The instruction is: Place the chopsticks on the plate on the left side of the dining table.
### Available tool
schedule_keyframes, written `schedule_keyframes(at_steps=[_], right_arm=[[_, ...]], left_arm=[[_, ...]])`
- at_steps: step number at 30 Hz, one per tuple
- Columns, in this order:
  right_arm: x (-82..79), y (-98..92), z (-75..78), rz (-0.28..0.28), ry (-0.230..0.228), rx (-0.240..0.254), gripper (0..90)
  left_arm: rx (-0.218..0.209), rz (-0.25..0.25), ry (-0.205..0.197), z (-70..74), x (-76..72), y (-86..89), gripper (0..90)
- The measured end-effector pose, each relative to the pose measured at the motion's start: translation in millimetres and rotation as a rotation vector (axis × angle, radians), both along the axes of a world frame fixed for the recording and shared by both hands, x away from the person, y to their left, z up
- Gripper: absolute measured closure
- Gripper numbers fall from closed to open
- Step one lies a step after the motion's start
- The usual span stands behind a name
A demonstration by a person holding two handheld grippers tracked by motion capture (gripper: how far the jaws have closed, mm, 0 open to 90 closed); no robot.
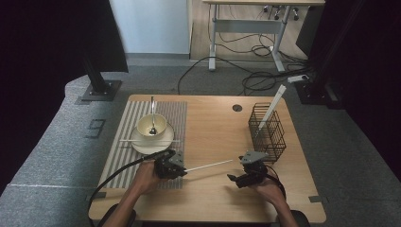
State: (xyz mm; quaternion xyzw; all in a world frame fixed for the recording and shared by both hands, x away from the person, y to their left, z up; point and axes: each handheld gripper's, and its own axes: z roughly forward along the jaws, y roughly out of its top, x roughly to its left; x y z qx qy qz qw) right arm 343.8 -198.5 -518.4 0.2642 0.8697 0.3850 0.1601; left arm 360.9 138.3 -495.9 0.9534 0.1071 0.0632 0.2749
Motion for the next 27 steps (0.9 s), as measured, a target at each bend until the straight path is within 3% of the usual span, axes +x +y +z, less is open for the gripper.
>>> schedule_keyframes(at_steps=[7,17,27], right_arm=[[-0.4,-9.5,-10.9,-0.021,0.041,0.015,10.5],[-2.4,-17.8,-34.4,-0.035,0.132,-0.013,7.6],[-7.2,-19.0,-38.9,-0.057,0.1,0.004,3.9]], left_arm=[[-0.04,0.09,0.025,-3.4,6.4,20.1,84.2],[-0.091,0.215,0.041,-7.2,11.1,50.2,84.2],[-0.091,0.314,0.036,-6.5,15.5,75.5,84.1]])
